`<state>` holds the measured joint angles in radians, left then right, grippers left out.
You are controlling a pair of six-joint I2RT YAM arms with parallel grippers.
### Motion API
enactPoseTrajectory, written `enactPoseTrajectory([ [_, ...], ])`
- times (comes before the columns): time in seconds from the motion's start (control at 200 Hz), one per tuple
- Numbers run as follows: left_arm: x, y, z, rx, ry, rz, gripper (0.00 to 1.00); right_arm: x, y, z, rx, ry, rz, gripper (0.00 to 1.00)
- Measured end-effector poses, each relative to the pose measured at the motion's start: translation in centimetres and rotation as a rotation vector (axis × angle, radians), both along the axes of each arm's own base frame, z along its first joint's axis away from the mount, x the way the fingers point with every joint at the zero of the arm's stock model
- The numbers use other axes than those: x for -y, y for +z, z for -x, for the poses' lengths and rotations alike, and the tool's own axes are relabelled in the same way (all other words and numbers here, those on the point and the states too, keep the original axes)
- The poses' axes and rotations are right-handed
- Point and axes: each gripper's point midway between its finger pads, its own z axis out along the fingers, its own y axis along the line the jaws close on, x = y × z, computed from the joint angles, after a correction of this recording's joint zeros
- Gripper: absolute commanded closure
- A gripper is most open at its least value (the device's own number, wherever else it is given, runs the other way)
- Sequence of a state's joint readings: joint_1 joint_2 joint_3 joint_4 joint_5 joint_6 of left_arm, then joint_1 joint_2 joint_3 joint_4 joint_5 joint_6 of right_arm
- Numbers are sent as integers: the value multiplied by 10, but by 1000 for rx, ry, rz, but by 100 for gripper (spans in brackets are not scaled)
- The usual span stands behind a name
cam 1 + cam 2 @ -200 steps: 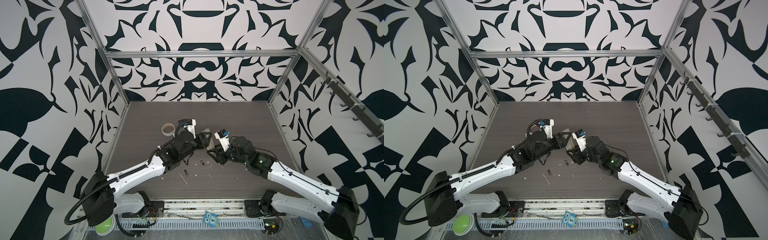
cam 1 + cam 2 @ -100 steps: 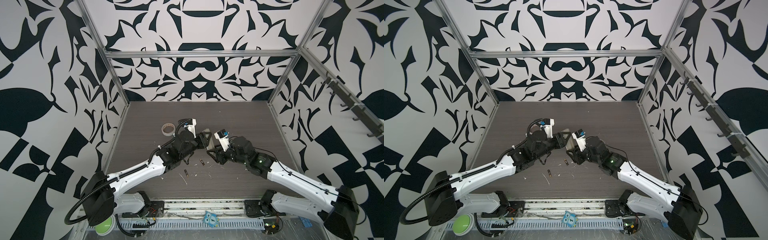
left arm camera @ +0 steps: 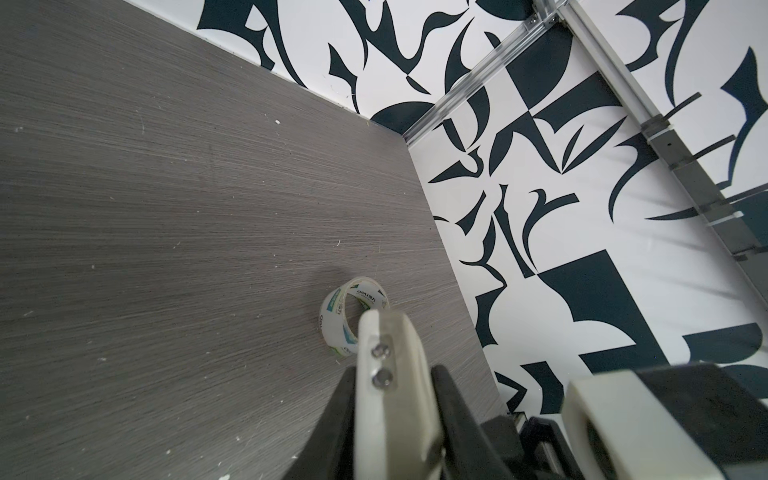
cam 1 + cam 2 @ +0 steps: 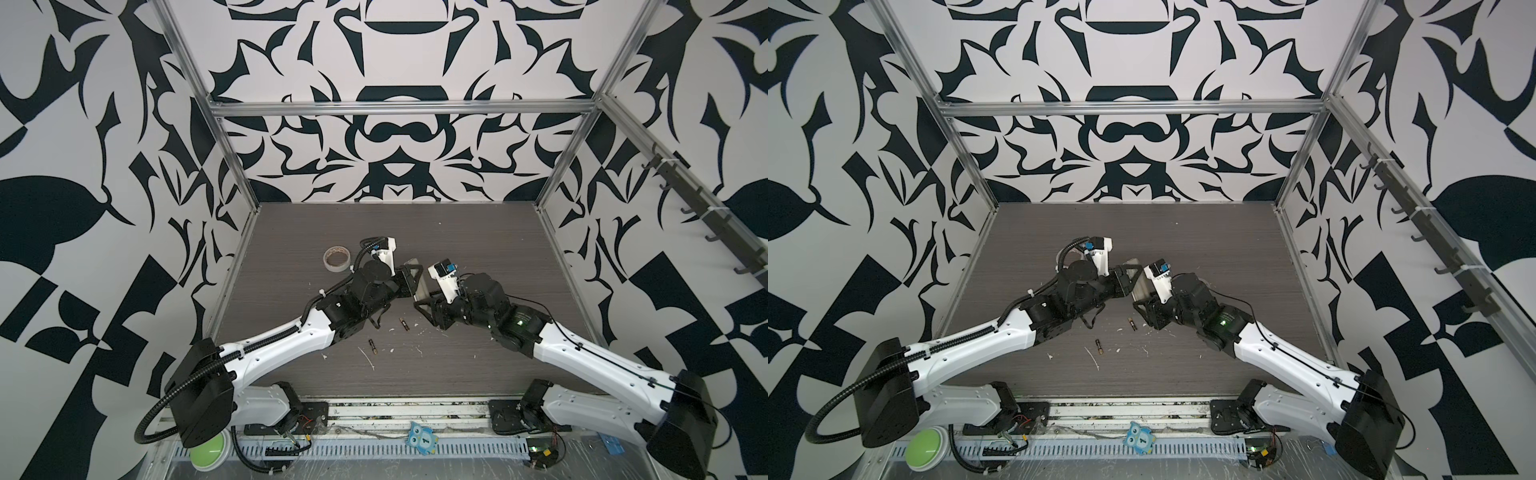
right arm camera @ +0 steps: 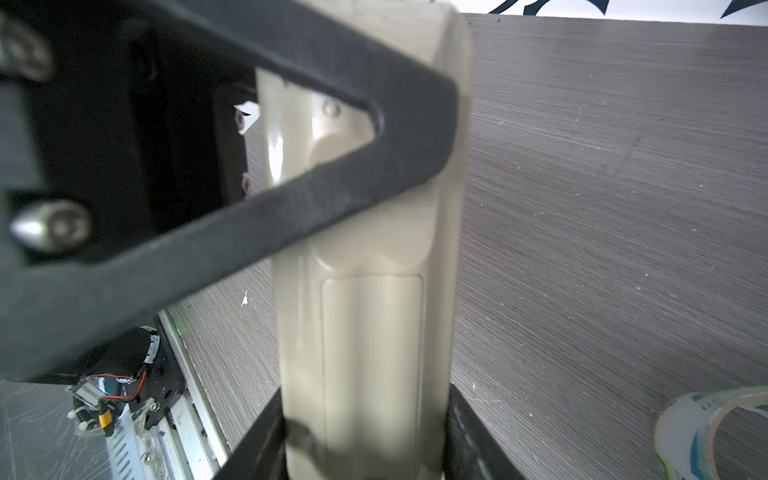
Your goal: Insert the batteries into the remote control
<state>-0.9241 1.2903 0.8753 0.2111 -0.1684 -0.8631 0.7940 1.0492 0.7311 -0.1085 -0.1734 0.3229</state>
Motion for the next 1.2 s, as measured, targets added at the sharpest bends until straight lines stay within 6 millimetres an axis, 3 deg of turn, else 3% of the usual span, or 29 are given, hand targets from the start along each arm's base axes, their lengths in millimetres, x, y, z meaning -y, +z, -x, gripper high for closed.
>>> enactPoseTrajectory([
  [0.305,0,-3,1,-7,-1,-8,89,1,-2,-2,6,-5,13,98],
  [0.43,0,-3,1,-7,-4,-7,92,1,-2,-2,8,-4,14,87],
  [0.505,0,-3,1,-8,-6,-7,95,1,-2,-2,8,-5,14,69],
  [0.56,1,-3,1,-8,-8,-7,96,1,-2,-2,8,-6,15,62],
  [0.99,0,-4,2,-14,-11,-11,100,-1,-2,0,17,21,16,33],
  [1.2,-8,13,6,14,-3,17,100,-4,-1,5,33,63,24,22],
])
